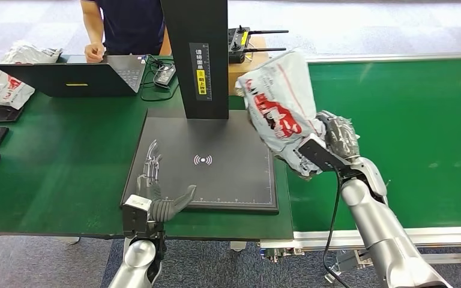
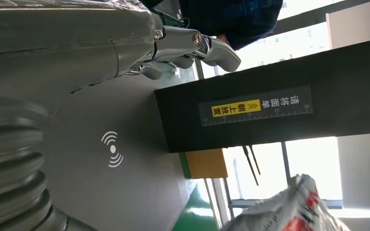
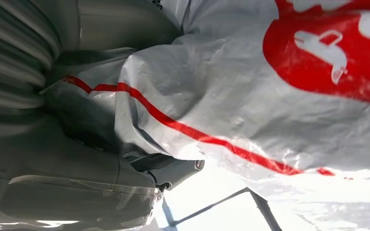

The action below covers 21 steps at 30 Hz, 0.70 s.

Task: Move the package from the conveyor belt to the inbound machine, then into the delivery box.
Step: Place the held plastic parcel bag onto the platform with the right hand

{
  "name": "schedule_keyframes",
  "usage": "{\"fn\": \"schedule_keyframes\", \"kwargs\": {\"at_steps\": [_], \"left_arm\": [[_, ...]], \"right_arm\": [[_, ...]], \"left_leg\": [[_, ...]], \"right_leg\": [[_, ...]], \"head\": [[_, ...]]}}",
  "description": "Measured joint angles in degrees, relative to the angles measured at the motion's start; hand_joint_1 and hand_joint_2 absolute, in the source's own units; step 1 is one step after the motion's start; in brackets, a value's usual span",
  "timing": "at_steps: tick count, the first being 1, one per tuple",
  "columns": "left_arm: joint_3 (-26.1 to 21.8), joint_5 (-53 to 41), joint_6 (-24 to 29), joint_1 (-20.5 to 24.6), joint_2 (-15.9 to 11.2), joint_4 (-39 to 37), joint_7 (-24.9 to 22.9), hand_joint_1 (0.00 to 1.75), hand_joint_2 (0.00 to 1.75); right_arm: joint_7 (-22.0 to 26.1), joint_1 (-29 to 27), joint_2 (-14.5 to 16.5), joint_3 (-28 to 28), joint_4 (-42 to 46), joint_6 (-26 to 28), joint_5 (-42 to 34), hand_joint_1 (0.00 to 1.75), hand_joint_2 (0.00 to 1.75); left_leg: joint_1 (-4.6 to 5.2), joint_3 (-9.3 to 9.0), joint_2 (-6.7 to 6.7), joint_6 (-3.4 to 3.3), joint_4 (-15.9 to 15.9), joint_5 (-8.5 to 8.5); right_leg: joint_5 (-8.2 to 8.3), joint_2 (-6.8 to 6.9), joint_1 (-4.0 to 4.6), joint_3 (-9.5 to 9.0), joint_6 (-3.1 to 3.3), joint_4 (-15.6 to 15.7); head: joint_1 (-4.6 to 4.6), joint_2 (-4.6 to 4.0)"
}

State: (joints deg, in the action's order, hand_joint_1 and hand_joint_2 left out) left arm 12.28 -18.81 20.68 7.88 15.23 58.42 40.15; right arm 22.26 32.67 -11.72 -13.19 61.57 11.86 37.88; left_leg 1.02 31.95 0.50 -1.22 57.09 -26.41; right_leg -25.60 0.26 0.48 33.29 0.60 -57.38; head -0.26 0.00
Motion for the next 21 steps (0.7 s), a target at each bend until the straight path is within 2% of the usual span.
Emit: {"fn": "schedule_keyframes", "kwargs": {"at_steps": [4,8,14,15,16,19,20,21], "left_arm": [[0.0,0.0,0.2,0.0,0.0,0.0,0.0,0.00,1.75],[0.0,0.4,0.5,0.0,0.0,0.0,0.0,0.00,1.75],[0.1,1.3,1.4,0.0,0.0,0.0,0.0,0.00,1.75],[0.1,1.3,1.5,0.0,0.0,0.0,0.0,0.00,1.75],[0.1,1.4,1.5,0.0,0.0,0.0,0.0,0.00,1.75],[0.1,1.4,1.7,0.0,0.0,0.0,0.0,0.00,1.75],[0.1,1.4,1.7,0.0,0.0,0.0,0.0,0.00,1.75],[0.1,1.4,1.7,0.0,0.0,0.0,0.0,0.00,1.75]], "right_arm": [[-0.5,1.6,0.8,-8.0,-0.5,2.2,1.3,1.06,1.75],[0.4,3.9,3.0,-15.2,-4.5,3.8,0.3,1.07,1.75],[2.4,6.9,7.8,-21.3,-13.6,5.6,-0.7,1.07,1.75],[2.4,7.4,8.7,-22.0,-15.3,5.9,-0.4,1.01,1.75],[2.3,7.8,9.6,-22.6,-16.9,6.2,-0.3,0.87,1.75],[1.9,9.2,11.9,-24.8,-21.9,7.0,-0.3,0.16,1.75],[1.5,9.6,12.7,-25.6,-23.7,7.5,0.0,0.03,1.75],[0.7,9.8,13.4,-26.2,-25.3,8.1,0.5,0.00,1.75]], "left_leg": [[-0.01,0.02,0.00,0.00,0.0,0.00],[-0.01,0.01,0.01,0.01,0.0,0.01],[-0.03,0.02,0.00,0.02,0.0,0.02],[-0.03,0.02,0.00,0.02,0.0,0.02],[-0.03,0.03,0.00,0.02,0.0,0.02],[-0.03,0.03,-0.01,0.02,0.0,0.02],[-0.03,0.03,-0.01,0.02,0.0,0.02],[-0.03,0.02,-0.01,0.02,0.0,0.02]], "right_leg": [[0.00,-0.01,0.01,0.02,0.00,0.0],[0.00,-0.01,0.02,0.03,0.01,0.0],[0.00,-0.01,0.03,0.03,0.01,0.0],[-0.01,-0.01,0.03,0.03,0.01,0.0],[-0.01,-0.01,0.03,0.04,0.01,0.0],[-0.01,0.00,0.03,0.04,0.01,0.0],[-0.01,0.01,0.03,0.04,0.01,0.0],[-0.01,0.01,0.03,0.04,0.02,0.0]], "head": [[0.01,0.00],[0.01,0.00],[0.01,0.00],[0.01,0.00],[0.01,0.00],[0.00,0.00],[0.00,0.00],[0.00,0.00]]}}
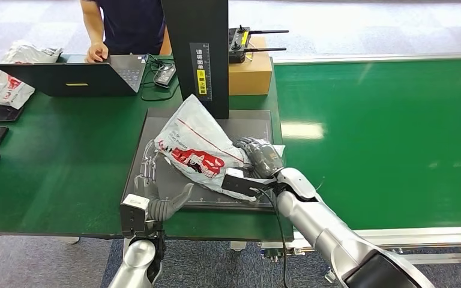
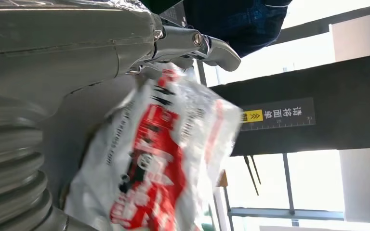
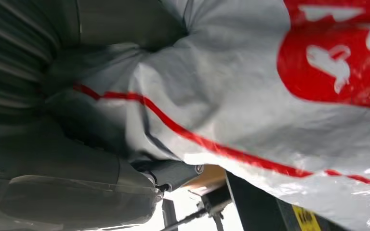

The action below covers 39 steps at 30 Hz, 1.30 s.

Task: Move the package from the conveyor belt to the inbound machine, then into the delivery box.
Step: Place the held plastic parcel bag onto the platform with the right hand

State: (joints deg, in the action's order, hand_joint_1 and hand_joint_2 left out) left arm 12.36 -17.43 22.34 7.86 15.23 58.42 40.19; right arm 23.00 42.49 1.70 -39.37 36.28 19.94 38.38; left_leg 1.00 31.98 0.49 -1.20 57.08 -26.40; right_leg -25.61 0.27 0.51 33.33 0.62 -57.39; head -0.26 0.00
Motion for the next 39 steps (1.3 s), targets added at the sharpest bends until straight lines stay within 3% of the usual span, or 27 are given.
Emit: {"fn": "schedule_keyframes", "kwargs": {"at_steps": [9,25,31,34,39], "left_arm": [[0.1,-0.1,-0.3,0.1,0.0,0.0,0.0,0.00,1.75],[0.4,-0.6,-0.6,0.1,0.0,-0.3,0.0,0.00,1.75],[0.7,-0.7,-0.6,0.3,0.0,-0.5,0.0,0.00,1.75],[1.2,-0.4,0.0,0.4,0.0,-1.0,0.0,0.00,1.75],[1.8,0.8,0.9,0.6,0.0,-1.9,0.0,0.00,1.75]], "right_arm": [[-3.8,1.5,3.7,-1.8,-8.6,2.1,1.2,0.00,1.75],[-2.0,1.2,4.4,-1.6,-10.7,7.4,1.0,0.00,1.75],[6.4,-1.7,4.4,0.9,-8.6,13.7,-4.3,0.00,1.75],[10.7,-5.1,4.3,3.7,-3.4,12.4,-10.5,0.00,1.75],[11.6,-10.7,2.7,6.7,9.1,11.4,-15.7,0.00,1.75]], "left_leg": [[0.00,-0.14,0.02,0.00,0.0,-0.01],[0.00,-0.24,0.02,0.00,0.0,0.00],[0.00,-0.20,0.02,0.00,0.0,0.00],[0.01,-0.15,0.02,0.00,0.0,-0.01],[0.01,-0.07,0.02,0.00,0.0,-0.01]], "right_leg": [[0.00,-0.02,-0.01,-0.10,0.00,0.0],[0.00,-0.02,-0.01,-0.18,0.00,0.0],[0.00,-0.02,-0.01,-0.15,0.00,0.0],[-0.01,-0.02,-0.01,-0.08,0.01,0.0],[-0.01,-0.02,-0.01,-0.01,0.01,0.0]], "head": [[0.00,0.00],[0.00,0.00],[0.00,0.00],[-0.01,0.00],[0.00,0.00]]}}
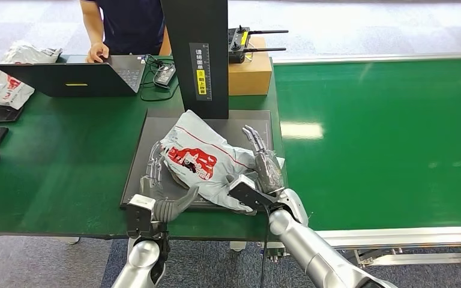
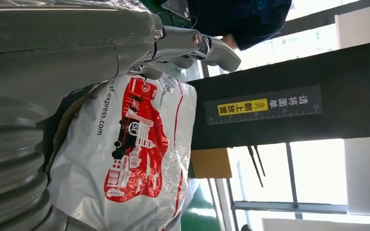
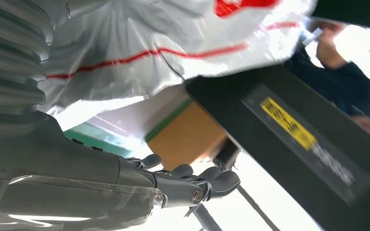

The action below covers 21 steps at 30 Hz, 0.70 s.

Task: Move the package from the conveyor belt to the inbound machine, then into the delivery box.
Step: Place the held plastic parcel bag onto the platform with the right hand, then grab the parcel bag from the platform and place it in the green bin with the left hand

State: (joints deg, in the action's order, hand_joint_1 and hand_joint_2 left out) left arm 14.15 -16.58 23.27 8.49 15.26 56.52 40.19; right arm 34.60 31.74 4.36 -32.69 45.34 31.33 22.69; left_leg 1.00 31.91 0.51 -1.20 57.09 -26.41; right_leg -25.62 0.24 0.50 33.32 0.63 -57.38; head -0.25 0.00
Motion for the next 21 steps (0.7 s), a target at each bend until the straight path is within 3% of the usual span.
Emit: {"fn": "schedule_keyframes", "kwargs": {"at_steps": [10,15,21], "left_arm": [[0.0,-1.7,-0.9,0.0,0.0,-0.4,0.0,0.00,1.75],[0.1,-4.2,-0.2,0.1,0.0,-0.4,0.0,0.00,1.75],[1.0,-8.6,1.9,0.4,-0.3,0.3,-0.2,0.00,1.75]], "right_arm": [[0.2,-14.1,-2.4,4.0,22.7,4.1,-0.2,0.00,1.75],[1.9,-23.7,-2.0,8.4,32.9,8.4,3.3,0.00,1.75],[3.8,-31.4,-0.7,13.8,41.7,8.7,0.0,0.00,1.75]], "left_leg": [[0.00,0.07,-0.01,-0.01,0.0,-0.02],[0.00,0.11,-0.02,0.02,0.0,-0.05],[0.00,0.09,-0.01,0.02,0.0,-0.06]], "right_leg": [[-0.02,0.02,0.00,0.06,0.01,0.0],[-0.04,0.02,0.00,0.09,0.01,0.0],[-0.04,0.01,0.00,0.09,0.01,0.0]], "head": [[0.00,0.00],[-0.01,0.00],[0.00,0.00]]}}
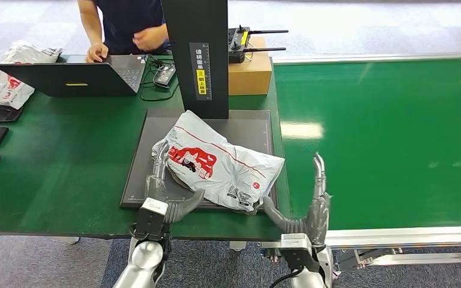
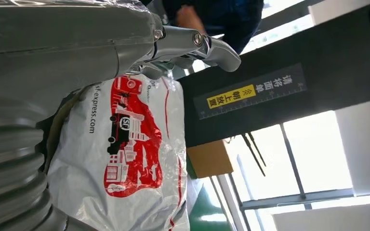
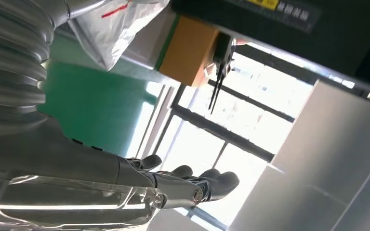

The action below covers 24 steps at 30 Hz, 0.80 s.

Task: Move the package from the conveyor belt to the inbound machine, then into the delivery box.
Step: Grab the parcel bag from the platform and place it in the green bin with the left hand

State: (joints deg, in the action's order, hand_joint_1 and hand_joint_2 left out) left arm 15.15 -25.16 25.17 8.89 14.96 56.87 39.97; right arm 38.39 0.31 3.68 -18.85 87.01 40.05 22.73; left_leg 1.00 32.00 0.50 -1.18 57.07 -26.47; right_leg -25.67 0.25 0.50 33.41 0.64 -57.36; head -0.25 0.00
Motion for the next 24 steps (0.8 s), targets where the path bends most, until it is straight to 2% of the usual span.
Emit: {"fn": "schedule_keyframes", "kwargs": {"at_steps": [4,8,13,19,24], "left_arm": [[0.5,-5.3,1.0,1.7,-0.4,0.9,-1.6,0.00,1.75],[1.2,-11.6,0.5,4.2,-1.5,1.6,-3.8,0.00,1.75],[3.5,-20.6,-3.3,8.0,-3.7,1.7,-6.9,0.00,1.75],[7.1,-28.1,-8.1,16.3,-5.3,-1.8,-10.8,0.00,1.75],[11.8,-34.7,-11.4,24.9,-6.4,-10.6,-15.4,0.00,1.75]], "right_arm": [[1.0,-4.1,0.1,2.0,4.2,-1.2,-4.3,0.00,1.75],[1.5,-7.1,0.2,3.6,7.2,-4.0,-5.3,0.00,1.75],[1.5,-8.2,0.8,6.3,8.2,-8.4,-5.5,0.00,1.75],[1.5,-8.3,1.0,7.8,8.0,-9.0,-6.6,0.00,1.75],[1.5,-7.8,1.0,7.9,7.8,-9.6,-8.6,0.00,1.75]], "left_leg": [[0.00,0.00,-0.01,0.00,0.0,0.01],[0.00,-0.01,0.00,0.01,0.0,0.01],[-0.01,-0.01,0.00,0.01,0.0,0.04],[0.00,-0.02,0.00,0.00,0.0,0.07],[0.00,-0.02,0.01,0.00,0.0,0.08]], "right_leg": [[0.01,0.01,0.00,-0.02,0.00,0.0],[0.01,0.00,0.00,-0.02,0.01,0.0],[0.02,0.00,0.01,-0.02,0.01,0.0],[0.04,0.01,0.00,-0.04,0.01,0.0],[0.05,0.00,0.00,-0.04,0.02,0.0]], "head": [[0.01,0.00],[0.01,0.00],[0.00,0.00],[0.00,0.00],[0.01,0.00]]}}
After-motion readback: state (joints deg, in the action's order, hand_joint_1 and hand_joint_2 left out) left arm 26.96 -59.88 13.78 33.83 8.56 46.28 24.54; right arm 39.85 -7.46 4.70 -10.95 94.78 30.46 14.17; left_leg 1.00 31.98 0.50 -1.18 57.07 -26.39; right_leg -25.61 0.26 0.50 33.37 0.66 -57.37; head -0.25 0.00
